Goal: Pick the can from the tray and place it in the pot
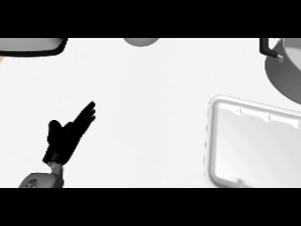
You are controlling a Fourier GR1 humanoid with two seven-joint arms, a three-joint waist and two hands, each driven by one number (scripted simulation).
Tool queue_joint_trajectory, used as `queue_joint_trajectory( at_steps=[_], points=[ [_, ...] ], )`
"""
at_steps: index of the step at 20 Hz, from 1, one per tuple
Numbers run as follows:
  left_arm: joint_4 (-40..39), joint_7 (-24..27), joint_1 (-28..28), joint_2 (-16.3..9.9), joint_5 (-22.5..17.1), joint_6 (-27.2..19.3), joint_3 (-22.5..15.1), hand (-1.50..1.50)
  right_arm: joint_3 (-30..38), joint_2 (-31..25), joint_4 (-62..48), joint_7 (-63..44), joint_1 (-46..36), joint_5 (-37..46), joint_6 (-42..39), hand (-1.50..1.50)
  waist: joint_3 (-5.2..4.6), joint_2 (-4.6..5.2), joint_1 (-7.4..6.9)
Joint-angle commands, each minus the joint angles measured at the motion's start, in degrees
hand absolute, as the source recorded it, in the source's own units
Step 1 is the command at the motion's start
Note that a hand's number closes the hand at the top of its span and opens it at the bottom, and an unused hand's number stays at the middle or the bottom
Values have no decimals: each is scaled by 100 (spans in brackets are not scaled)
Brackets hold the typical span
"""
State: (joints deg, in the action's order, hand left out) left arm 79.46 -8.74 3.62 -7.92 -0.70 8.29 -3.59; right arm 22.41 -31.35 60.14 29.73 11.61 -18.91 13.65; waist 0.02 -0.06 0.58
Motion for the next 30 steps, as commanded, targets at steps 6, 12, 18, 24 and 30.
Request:
queue_joint_trajectory(
  at_steps=[6, 12, 18, 24, 30],
  points=[
    [30, 130, -136, 92, 145, 8, -69, 0, -10, -605, 880, -788, 168, 903, 894, 150, -8, 3, -50],
    [22, -81, 107, 41, -32, 206, 31, 0, -136, -1491, 2051, -2781, 62, 1443, 1160, 150, -13, 5, -61],
    [383, -388, 101, -6, -43, 176, 64, 0, -656, -2252, 2080, -4476, -1150, 2106, 1042, 150, -13, 9, -168],
    [-79, 194, -24, 157, 208, 142, -83, 0, -1209, -2709, 521, -4660, -2616, 2516, -40, 150, -3, 39, -224],
    [-264, 89, 397, 90, 152, 301, -7, 0, -2087, -2142, -923, -4772, -4250, 3408, -138, 150, 1, 78, -339]
  ],
)
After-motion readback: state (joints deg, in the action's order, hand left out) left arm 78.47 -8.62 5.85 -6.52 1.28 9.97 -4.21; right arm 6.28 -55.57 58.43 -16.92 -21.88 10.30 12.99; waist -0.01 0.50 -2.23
